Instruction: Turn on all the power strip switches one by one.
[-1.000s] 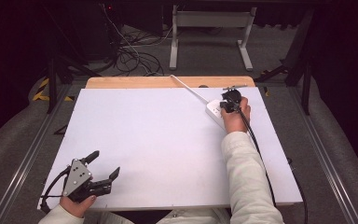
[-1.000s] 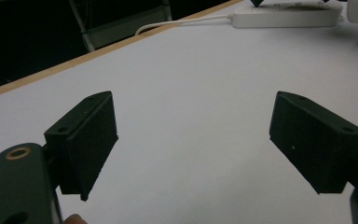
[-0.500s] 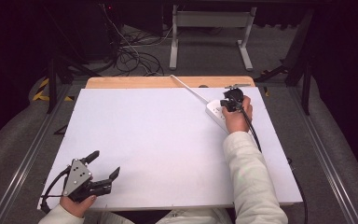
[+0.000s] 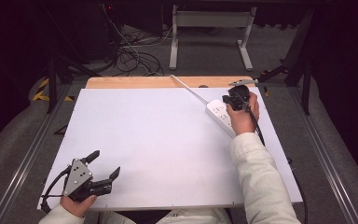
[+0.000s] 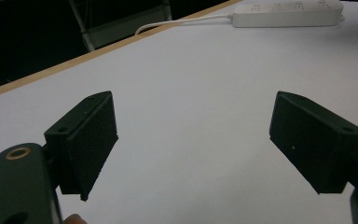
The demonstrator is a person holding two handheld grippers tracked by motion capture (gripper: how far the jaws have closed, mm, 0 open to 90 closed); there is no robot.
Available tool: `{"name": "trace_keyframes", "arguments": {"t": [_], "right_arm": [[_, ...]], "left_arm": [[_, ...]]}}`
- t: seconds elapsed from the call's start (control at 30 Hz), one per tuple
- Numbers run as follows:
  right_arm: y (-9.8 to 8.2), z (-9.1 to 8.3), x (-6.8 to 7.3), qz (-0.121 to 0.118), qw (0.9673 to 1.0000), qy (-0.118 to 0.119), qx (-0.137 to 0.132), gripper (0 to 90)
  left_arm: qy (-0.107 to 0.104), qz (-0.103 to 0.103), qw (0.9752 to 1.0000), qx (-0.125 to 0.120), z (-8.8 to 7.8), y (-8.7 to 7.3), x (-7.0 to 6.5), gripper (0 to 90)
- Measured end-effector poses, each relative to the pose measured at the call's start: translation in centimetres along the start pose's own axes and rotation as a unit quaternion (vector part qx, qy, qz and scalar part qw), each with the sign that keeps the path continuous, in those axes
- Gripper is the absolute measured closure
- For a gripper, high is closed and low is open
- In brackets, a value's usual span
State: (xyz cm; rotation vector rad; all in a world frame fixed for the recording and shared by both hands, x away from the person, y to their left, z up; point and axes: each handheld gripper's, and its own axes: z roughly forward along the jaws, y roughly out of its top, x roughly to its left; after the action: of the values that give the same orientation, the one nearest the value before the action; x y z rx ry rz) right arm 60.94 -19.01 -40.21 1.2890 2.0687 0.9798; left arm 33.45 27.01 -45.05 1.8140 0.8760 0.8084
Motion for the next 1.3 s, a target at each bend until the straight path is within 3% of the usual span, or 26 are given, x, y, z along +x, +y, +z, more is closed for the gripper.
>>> {"name": "trace_keyframes", "arguments": {"t": [0.27, 0.43, 0.5, 0.7, 0.77, 0.93, 1.1, 1.23, 1.3], "right_arm": [[0.1, -0.8, 0.2, -0.008, 0.9998, 0.009, -0.013, 90.0], [0.3, -2.0, 1.0, -0.014, 0.9985, 0.044, -0.028, 90.0], [0.3, -2.8, 1.4, -0.018, 0.9976, 0.056, -0.038, 81.0], [0.2, -5.6, 2.8, -0.045, 0.9926, 0.095, -0.061, 68.3], [0.0, -6.5, 3.4, -0.049, 0.9897, 0.114, -0.072, 59.3], [-0.9, -8.2, 4.8, -0.071, 0.9839, 0.138, -0.089, 47.7], [-2.2, -9.7, 6.0, -0.082, 0.9779, 0.163, -0.102, 41.3], [-3.3, -10.4, 6.8, -0.089, 0.9762, 0.175, -0.093, 36.0], [-4.0, -10.8, 7.2, -0.090, 0.9733, 0.188, -0.096, 34.9]], "left_arm": [[0.000, -0.002, 1.0000, 0.001, 0.0, 0.0, -0.1, 15.3], [0.001, 0.000, 1.0000, 0.001, 0.0, 0.0, 0.0, 15.3], [0.001, 0.000, 1.0000, 0.000, 0.0, 0.0, 0.0, 15.3], [0.001, 0.000, 1.0000, 0.000, 0.0, 0.0, -0.1, 15.3], [0.002, 0.000, 1.0000, 0.000, 0.0, 0.0, -0.1, 15.3], [0.002, 0.000, 1.0000, 0.000, 0.0, 0.0, -0.1, 15.3], [0.003, 0.001, 1.0000, -0.001, 0.0, 0.0, -0.1, 15.3], [0.005, 0.000, 1.0000, -0.001, -0.1, 0.0, -0.1, 15.3], [0.004, -0.001, 1.0000, 0.000, 0.0, 0.0, -0.1, 15.3]]}}
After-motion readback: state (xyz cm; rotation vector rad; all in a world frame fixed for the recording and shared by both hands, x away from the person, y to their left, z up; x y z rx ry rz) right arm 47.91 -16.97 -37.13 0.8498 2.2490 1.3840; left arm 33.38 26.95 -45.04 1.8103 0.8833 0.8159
